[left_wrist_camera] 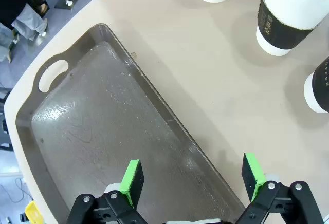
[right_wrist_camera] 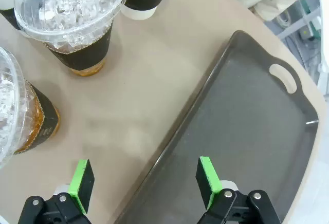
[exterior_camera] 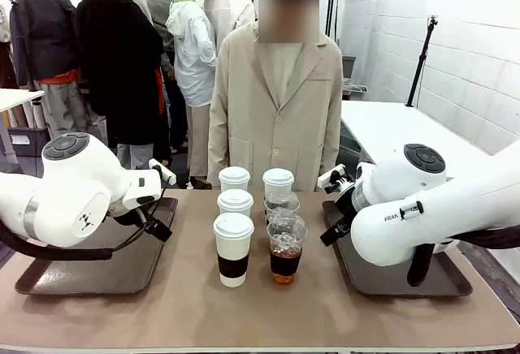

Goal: Distribute the coffee onto the tray.
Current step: Pick up one iced Americano and place it on the right Handle tray.

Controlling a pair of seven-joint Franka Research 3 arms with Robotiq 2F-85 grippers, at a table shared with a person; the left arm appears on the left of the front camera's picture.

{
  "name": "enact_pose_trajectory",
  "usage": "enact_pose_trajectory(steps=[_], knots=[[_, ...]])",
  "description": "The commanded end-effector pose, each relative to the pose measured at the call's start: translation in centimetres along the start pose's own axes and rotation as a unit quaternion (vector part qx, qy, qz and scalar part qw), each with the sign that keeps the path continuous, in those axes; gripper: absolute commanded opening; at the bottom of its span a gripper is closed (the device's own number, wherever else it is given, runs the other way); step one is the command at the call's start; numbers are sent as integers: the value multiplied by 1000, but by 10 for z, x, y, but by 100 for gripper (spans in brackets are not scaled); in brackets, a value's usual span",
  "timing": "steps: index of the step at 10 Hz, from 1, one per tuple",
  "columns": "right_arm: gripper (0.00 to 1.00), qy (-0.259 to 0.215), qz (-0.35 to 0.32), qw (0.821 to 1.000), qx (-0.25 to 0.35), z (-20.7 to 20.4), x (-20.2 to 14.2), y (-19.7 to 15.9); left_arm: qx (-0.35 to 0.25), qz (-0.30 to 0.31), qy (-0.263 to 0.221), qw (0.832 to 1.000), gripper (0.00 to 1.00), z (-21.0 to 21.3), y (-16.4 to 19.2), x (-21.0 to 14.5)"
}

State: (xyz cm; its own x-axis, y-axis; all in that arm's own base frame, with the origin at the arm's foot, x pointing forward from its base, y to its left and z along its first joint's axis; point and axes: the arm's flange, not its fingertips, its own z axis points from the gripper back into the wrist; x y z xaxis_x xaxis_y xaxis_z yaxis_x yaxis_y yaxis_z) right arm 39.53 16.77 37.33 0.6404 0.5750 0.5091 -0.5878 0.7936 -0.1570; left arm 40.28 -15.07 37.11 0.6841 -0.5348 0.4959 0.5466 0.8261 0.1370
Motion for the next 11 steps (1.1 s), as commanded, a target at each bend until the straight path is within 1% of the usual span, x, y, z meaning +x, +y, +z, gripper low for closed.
enact_pose_trajectory(steps=[1, 11], knots=[[100, 0, 0, 1000, 0, 0, 0, 0, 0, 0, 0, 1000, 100, 0, 0, 0], [100, 0, 0, 1000, 0, 0, 0, 0, 0, 0, 0, 1000, 100, 0, 0, 0]])
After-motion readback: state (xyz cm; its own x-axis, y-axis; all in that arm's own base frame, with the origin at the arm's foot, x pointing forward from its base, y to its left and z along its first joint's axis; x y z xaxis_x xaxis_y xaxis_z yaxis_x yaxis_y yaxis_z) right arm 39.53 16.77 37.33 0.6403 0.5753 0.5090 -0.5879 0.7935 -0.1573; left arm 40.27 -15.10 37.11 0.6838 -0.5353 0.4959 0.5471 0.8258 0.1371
